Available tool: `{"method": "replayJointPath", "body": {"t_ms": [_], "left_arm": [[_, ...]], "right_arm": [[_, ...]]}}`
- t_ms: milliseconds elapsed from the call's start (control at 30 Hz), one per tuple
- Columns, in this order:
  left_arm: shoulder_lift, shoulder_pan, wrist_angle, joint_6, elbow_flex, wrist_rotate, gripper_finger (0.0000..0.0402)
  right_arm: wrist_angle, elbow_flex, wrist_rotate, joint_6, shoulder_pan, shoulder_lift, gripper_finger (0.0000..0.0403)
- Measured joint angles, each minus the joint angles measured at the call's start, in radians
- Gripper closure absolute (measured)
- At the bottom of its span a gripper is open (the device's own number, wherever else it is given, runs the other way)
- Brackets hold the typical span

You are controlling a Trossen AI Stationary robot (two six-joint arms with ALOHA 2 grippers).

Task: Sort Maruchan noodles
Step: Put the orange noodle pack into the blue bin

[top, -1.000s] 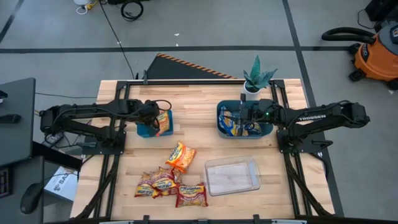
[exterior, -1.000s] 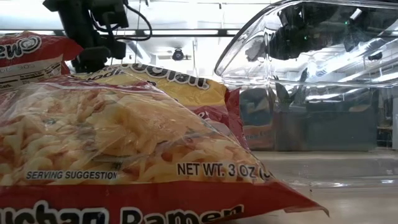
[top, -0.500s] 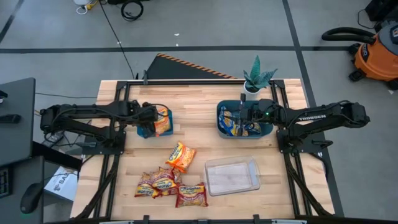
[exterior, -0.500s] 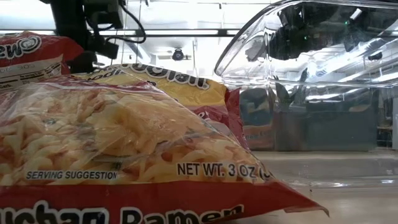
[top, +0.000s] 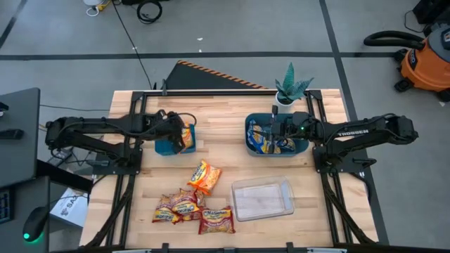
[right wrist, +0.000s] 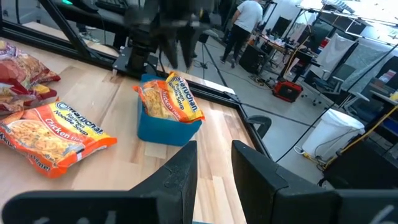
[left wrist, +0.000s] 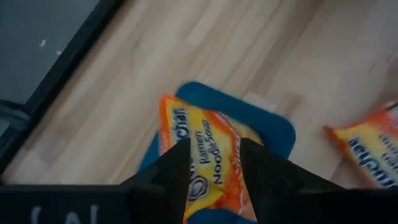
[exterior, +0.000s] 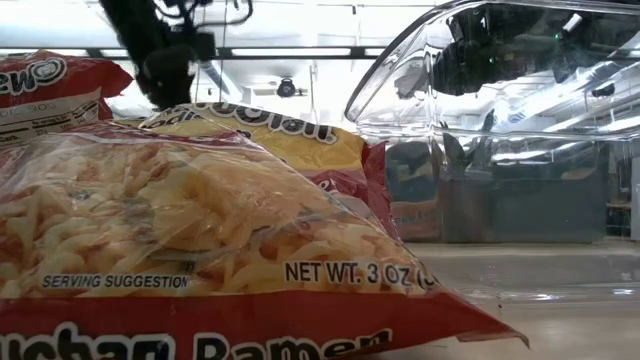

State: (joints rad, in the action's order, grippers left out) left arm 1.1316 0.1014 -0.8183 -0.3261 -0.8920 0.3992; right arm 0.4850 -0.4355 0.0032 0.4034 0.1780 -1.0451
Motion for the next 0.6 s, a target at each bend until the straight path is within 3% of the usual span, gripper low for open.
{"method": "replayJointPath", "body": {"t_ms": [267,433,600], "left_arm": [[0.000,0.047,-0.010,-0.044,0.182,-0.027,0.0257],[0.000,0.079,-0.130,-0.051,0.098,-0.114,0.0258],[-0.001,0.063,-0.145,-0.036,-0.028,-0.045,0.0258]], "right_arm": [[0.000,0.000,-0.001,0.000,0.000,0.000,0.0298],[0.000,0.000,-0.001,0.000,0.000,0.000,0.0298],[0.000,0.000,-0.001,0.000,0.000,0.000,0.0298]]}}
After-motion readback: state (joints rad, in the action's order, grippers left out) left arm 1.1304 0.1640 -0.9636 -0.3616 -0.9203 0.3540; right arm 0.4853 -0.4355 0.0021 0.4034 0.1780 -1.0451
